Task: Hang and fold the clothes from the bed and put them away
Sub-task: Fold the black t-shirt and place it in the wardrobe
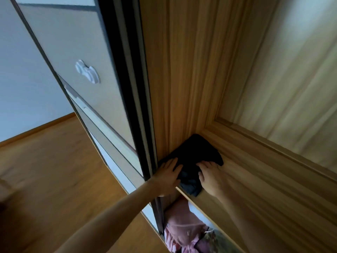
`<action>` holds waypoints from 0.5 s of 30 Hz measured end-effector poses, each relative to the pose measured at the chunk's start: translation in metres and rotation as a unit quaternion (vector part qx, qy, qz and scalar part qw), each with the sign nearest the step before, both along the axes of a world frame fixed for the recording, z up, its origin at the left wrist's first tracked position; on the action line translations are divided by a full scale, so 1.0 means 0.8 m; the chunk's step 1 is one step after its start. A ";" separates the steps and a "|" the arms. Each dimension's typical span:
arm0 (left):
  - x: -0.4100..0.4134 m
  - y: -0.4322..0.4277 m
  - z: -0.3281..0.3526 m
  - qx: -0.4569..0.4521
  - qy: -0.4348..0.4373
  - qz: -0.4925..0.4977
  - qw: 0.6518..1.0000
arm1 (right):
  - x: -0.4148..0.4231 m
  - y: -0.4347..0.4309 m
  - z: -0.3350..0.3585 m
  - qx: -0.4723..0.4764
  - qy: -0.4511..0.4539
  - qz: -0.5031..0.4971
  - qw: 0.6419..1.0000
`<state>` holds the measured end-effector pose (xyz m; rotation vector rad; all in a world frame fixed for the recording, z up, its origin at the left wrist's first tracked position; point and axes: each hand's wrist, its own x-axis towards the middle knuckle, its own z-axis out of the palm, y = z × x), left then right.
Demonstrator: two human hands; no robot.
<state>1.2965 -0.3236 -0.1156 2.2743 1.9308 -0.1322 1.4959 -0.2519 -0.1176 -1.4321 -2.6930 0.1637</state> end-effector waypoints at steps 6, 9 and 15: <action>-0.008 -0.099 0.033 -0.020 -0.110 -0.030 0.993 | -0.026 -0.071 0.023 -0.049 0.068 0.017 0.996; -0.046 -0.150 0.023 -0.021 -0.117 0.002 0.993 | -0.047 -0.120 0.032 -0.059 0.024 0.027 0.998; -0.156 -0.263 -0.006 -0.036 -0.114 0.083 0.989 | -0.134 -0.225 0.041 -0.112 -0.020 0.049 0.992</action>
